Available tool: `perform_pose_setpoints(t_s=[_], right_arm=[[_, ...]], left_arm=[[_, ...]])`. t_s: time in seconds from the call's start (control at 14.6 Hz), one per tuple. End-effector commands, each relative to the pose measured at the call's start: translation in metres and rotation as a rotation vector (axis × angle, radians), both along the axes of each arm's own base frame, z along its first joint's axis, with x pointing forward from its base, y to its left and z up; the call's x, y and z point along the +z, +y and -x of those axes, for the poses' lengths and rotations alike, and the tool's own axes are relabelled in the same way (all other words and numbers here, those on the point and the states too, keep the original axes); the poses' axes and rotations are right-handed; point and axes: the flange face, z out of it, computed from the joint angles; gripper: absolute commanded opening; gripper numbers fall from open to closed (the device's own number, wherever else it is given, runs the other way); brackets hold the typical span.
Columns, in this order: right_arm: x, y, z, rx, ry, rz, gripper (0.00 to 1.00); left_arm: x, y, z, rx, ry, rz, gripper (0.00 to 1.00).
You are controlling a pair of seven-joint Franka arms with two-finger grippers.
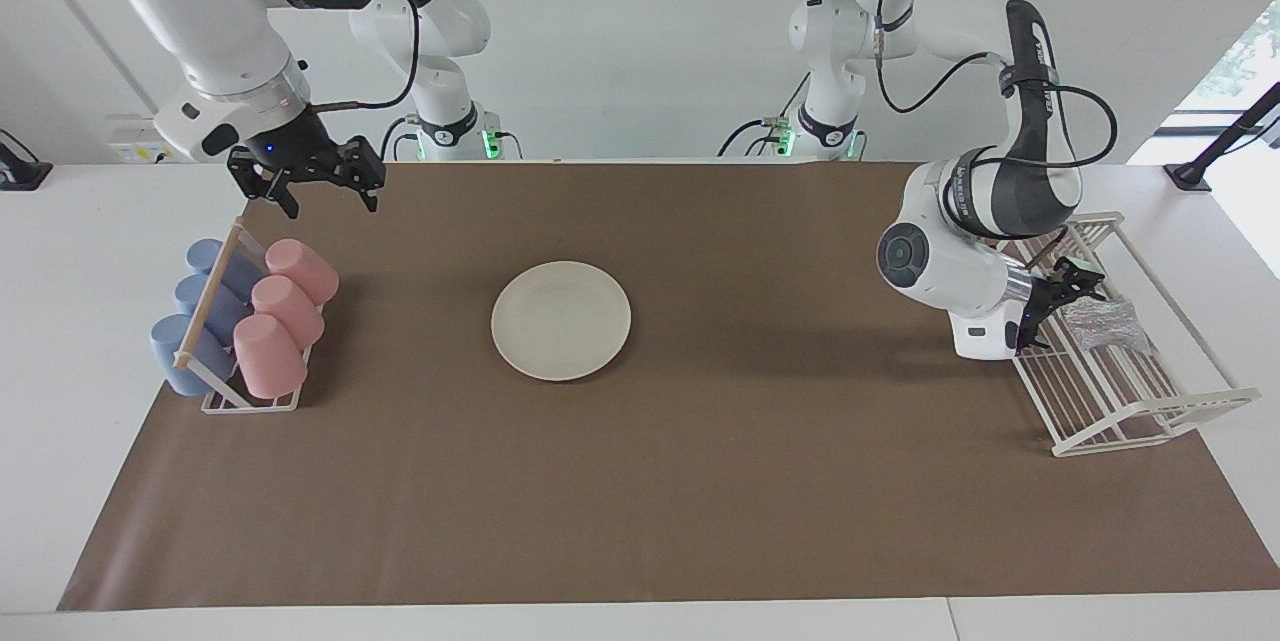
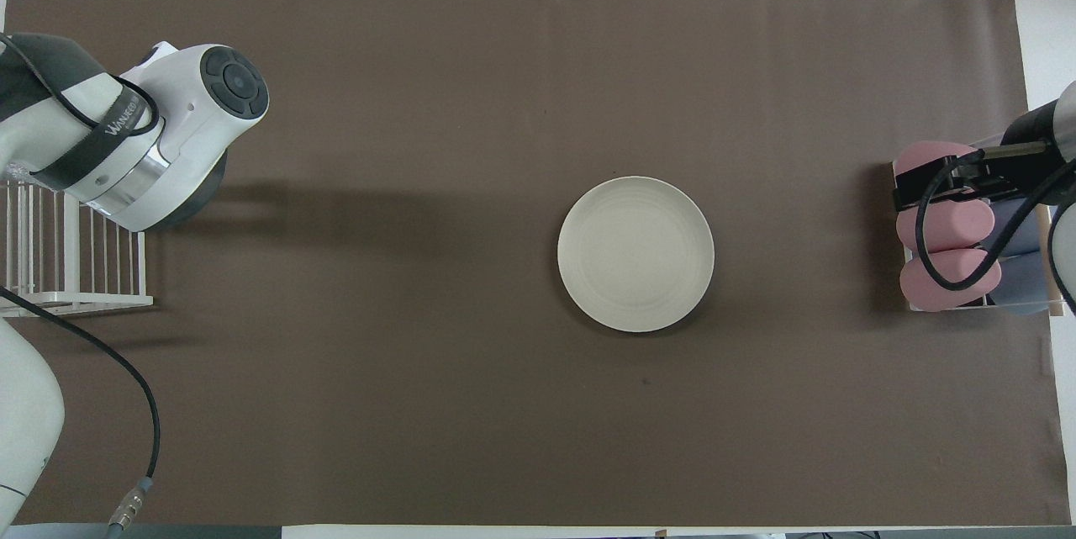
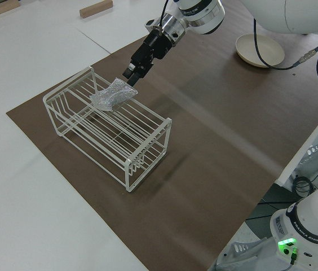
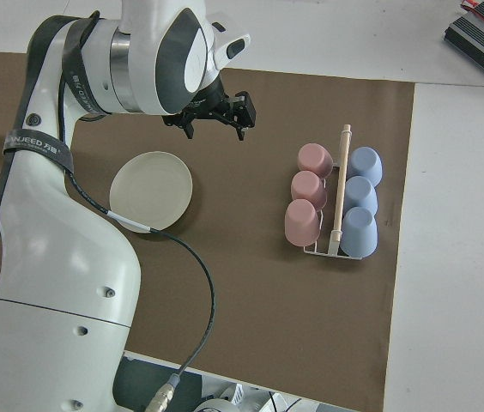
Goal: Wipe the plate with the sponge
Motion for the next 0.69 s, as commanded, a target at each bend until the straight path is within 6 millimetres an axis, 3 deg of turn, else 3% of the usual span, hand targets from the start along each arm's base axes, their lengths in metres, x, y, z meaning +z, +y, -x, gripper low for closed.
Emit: perform_pose_setpoints(t_s=[0.0, 0.27, 0.48, 0.62], right_arm=[[0.003, 0.002, 0.005, -0.024, 0.013, 0.001, 1.0], [0.003, 0.001, 0.005, -0.024, 0.015, 0.002, 1.0], [0.002, 0.003, 0.007, -0.024, 0.033, 0.003, 1.0], [0.002, 0.004, 0.007, -0.034, 0.032, 0.004, 1.0]], left_arm=[[0.064, 0.001, 0.001, 0.002, -0.009, 0.207, 1.0], [0.123, 0.008, 0.005, 0.057, -0.036, 0.463, 1.0], [0.175, 0.032, 0.03, -0.007, -0.003, 0.677, 1.0], [0.196, 0.035, 0.048, -0.028, 0.039, 0.76, 1.0]])
